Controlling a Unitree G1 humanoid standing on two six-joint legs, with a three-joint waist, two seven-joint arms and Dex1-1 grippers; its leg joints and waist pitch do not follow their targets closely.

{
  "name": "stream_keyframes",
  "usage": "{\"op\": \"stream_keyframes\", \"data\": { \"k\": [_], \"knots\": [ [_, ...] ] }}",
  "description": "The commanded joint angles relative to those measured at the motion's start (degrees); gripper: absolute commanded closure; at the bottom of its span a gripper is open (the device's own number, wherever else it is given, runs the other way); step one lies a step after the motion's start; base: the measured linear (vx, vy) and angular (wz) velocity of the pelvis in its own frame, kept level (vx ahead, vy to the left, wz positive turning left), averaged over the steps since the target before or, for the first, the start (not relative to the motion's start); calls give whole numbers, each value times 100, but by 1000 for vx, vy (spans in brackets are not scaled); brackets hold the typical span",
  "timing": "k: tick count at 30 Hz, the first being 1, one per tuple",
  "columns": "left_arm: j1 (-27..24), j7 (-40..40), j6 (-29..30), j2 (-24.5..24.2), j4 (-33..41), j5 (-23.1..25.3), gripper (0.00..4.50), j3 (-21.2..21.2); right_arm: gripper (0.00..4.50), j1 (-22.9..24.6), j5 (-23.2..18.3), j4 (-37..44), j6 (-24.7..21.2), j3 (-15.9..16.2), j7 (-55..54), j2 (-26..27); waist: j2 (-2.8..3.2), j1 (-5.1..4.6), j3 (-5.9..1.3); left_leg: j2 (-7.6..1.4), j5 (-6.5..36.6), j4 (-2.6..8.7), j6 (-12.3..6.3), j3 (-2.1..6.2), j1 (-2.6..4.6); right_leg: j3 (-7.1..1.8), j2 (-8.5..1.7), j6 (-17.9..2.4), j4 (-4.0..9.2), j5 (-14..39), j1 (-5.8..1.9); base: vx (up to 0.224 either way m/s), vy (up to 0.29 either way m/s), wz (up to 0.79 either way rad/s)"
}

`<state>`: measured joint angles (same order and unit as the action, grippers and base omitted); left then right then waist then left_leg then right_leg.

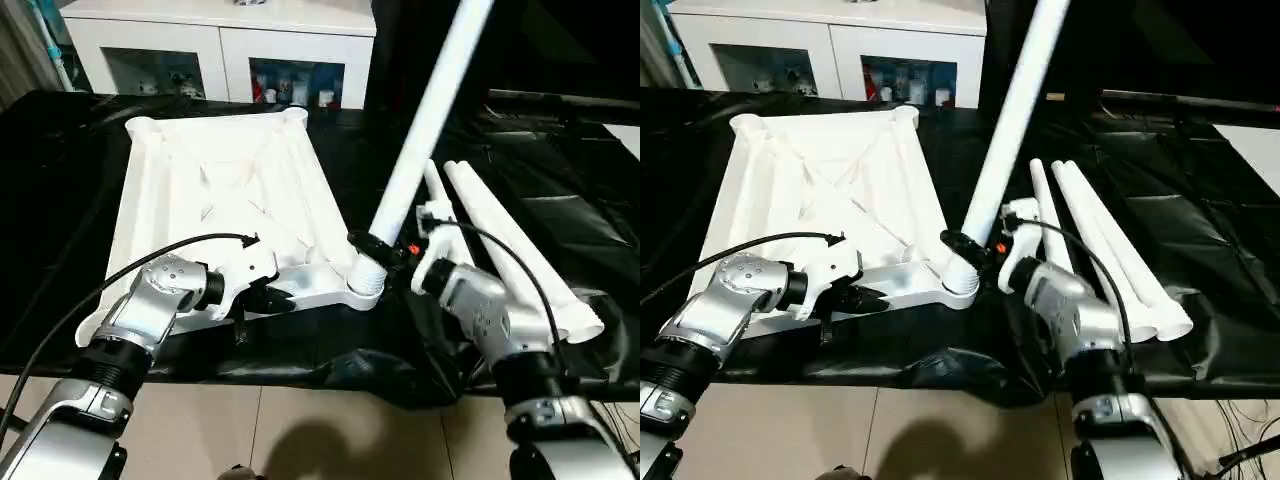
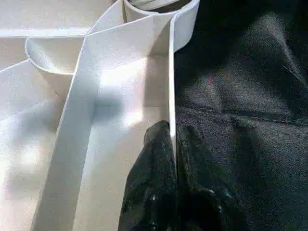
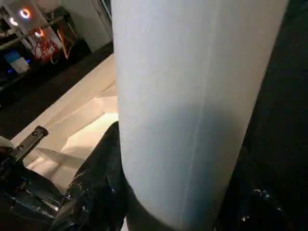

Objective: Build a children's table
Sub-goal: Insert table leg to table base

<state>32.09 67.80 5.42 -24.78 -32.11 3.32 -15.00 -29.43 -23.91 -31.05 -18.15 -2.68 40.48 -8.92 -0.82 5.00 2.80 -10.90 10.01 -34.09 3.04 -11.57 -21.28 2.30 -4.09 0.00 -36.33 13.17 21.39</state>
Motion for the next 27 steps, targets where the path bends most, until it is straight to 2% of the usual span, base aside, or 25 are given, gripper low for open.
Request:
{"op": "stream_keyframes", "data": {
  "k": [1,4,7,9,16,19,21,27],
  "knots": [
    [-96,46,24,135,-8,-134,450,-86,263,278,240,-215,99,-12,-42,-43,18,-57,-330,-275,1134,433,48,128,138,-258,-423,-1245,462,721,-111,0,0,0],
    [-46,18,-2,152,-53,-122,450,-78,263,458,541,-220,552,228,32,-55,19,-60,-335,-273,1134,433,36,126,128,-254,-424,-1253,463,656,-119,0,0,0],
    [-33,14,-5,156,-61,-122,450,-74,264,491,577,-215,640,246,26,-38,21,-65,-321,-275,1280,453,53,134,140,-257,-433,-1222,493,867,-111,0,0,0],
    [-14,2,3,167,-67,-123,450,-64,264,568,681,-215,902,311,17,-17,27,-69,-319,-279,1368,457,80,139,141,-262,-440,-1193,504,991,-100,0,0,0],
    [14,-16,22,174,-59,-131,450,-27,264,769,571,-309,1404,190,16,154,36,-84,-304,-285,1581,489,86,155,143,-269,-446,-1166,539,1201,-86,0,0,0],
    [15,-16,27,173,-59,-137,450,-20,264,807,424,-326,1427,66,8,228,39,-84,-307,-288,1616,492,88,156,149,-274,-446,-1166,546,1241,-79,0,0,0],
    [14,-10,32,169,-52,-136,450,-22,264,806,415,-400,1435,25,-25,235,48,-85,-312,-290,1535,502,71,159,134,-269,-441,-1190,533,1090,-93,0,0,0],
    [22,44,37,139,-34,-141,450,-25,264,796,625,-563,1326,222,95,77,47,-93,-294,-291,1706,515,117,164,146,-271,-443,-1163,560,1342,-80,0,0,0]
  ]
}}
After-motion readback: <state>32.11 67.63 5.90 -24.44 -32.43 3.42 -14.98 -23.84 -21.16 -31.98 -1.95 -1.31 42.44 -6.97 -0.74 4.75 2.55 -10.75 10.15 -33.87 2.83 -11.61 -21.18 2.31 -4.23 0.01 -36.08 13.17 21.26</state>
